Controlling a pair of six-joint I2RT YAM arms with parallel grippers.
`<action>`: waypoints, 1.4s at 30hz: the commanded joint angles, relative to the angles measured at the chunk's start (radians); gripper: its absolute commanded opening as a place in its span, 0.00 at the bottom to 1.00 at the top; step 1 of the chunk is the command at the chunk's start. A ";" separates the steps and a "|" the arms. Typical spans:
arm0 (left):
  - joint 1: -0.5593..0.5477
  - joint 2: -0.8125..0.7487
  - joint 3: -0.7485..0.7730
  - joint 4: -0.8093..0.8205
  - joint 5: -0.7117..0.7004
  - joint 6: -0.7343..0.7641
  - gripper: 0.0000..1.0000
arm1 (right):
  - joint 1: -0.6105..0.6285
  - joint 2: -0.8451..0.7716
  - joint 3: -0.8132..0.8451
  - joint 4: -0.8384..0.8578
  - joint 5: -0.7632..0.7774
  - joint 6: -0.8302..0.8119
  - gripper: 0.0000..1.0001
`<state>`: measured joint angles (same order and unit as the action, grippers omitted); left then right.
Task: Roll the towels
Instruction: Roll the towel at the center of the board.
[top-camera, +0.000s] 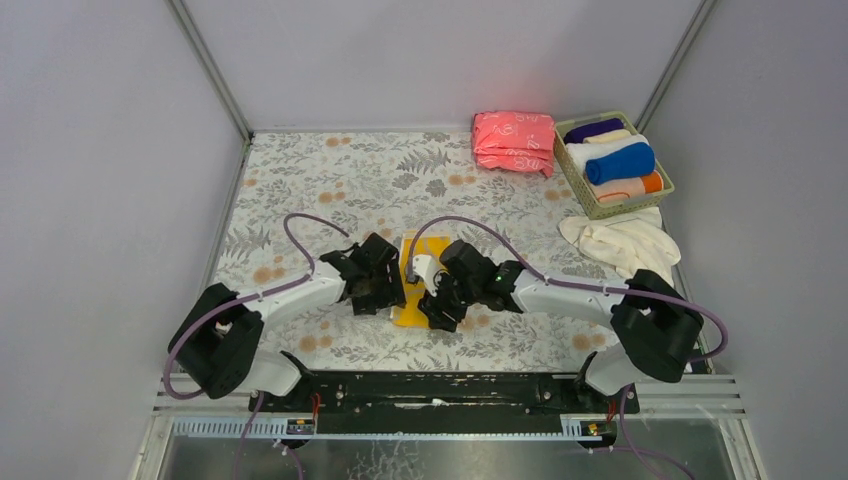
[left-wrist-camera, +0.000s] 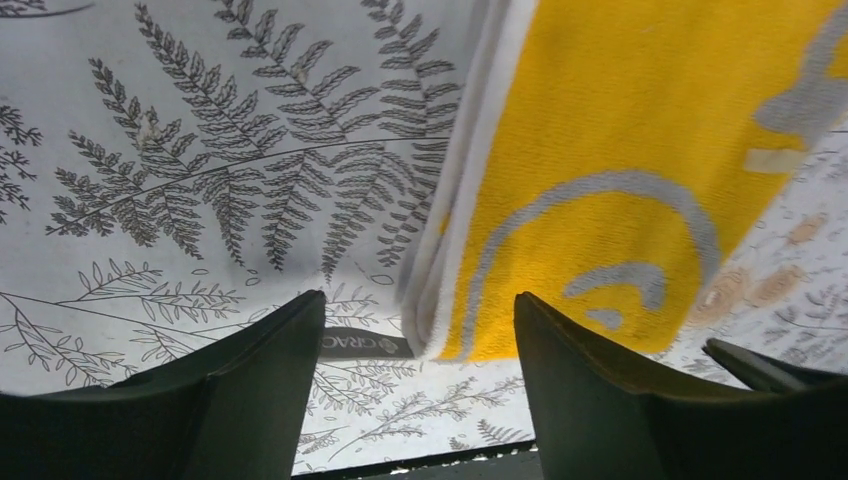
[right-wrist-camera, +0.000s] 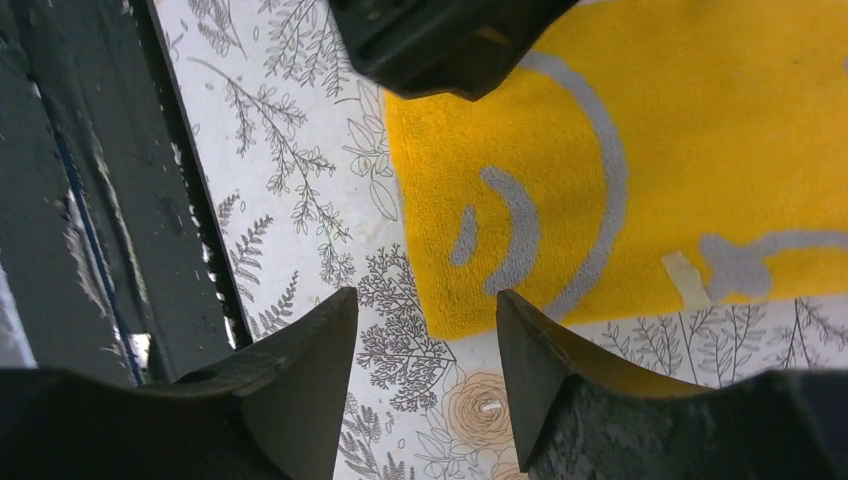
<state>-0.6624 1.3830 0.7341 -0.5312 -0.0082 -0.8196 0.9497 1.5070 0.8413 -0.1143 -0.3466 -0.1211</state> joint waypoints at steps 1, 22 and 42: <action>-0.006 0.047 -0.022 0.025 -0.006 -0.017 0.66 | 0.036 0.029 0.038 0.023 -0.004 -0.166 0.60; 0.129 0.235 0.018 0.060 -0.040 0.071 0.49 | 0.209 0.280 0.090 0.008 0.356 -0.217 0.32; 0.456 -0.264 -0.079 -0.089 0.089 0.008 0.74 | 0.123 0.297 0.065 0.375 -0.031 0.309 0.00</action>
<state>-0.2127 1.1812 0.7094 -0.5526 0.0284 -0.7815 1.1179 1.8454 1.0065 0.1101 -0.2058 -0.0147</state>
